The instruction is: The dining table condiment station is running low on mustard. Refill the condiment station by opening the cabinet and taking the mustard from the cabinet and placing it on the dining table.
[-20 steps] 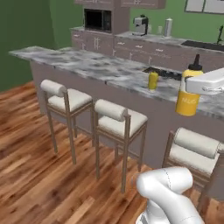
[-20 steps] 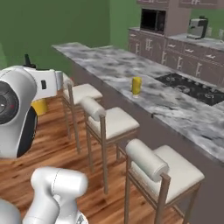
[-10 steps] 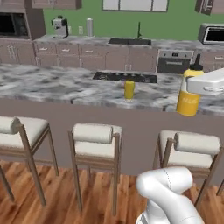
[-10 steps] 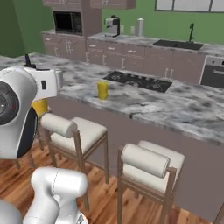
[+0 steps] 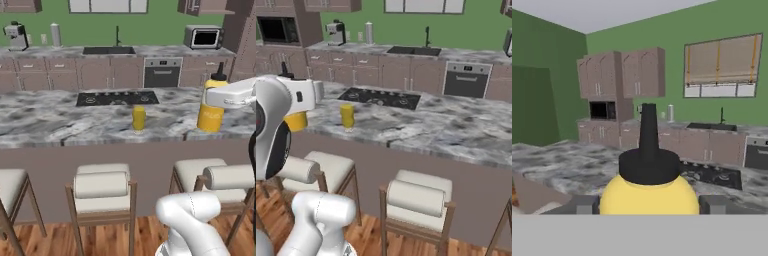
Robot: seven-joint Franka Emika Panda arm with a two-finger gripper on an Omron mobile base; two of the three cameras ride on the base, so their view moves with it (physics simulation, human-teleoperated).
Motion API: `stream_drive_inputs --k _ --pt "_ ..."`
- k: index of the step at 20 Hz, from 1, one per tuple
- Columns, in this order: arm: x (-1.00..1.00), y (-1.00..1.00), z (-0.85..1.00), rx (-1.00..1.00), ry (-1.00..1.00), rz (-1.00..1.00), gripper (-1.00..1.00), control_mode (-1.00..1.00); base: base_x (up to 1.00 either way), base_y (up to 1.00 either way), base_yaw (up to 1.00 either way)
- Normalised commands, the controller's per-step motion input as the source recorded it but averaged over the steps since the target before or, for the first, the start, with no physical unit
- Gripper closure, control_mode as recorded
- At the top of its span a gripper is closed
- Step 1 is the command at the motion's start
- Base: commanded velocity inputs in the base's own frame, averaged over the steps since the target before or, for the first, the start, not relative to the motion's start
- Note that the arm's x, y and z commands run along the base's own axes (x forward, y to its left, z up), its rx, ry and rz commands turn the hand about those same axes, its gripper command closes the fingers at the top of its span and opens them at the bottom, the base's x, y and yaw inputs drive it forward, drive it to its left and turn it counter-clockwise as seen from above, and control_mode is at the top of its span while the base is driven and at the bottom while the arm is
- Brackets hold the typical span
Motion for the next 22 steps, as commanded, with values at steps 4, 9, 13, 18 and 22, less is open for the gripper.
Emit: stream_drive_inputs --k 4,9,13,18,22 --pt "0.0 0.0 0.0 0.0 0.0 0.0 1.0 1.0 0.1 -0.52 -0.27" --pt "0.0 0.0 0.0 0.0 0.0 0.0 1.0 1.0 0.68 -0.4 -0.12" --pt "1.0 -0.49 -0.01 0.07 0.0 0.15 1.0 -1.0 0.0 0.0 0.0" --pt "1.0 -0.22 -0.38 0.01 -0.01 0.42 1.0 -1.0 0.0 0.0 0.0" --pt "1.0 0.21 -0.85 -0.07 -0.01 0.48 1.0 -1.0 0.0 0.0 0.0"
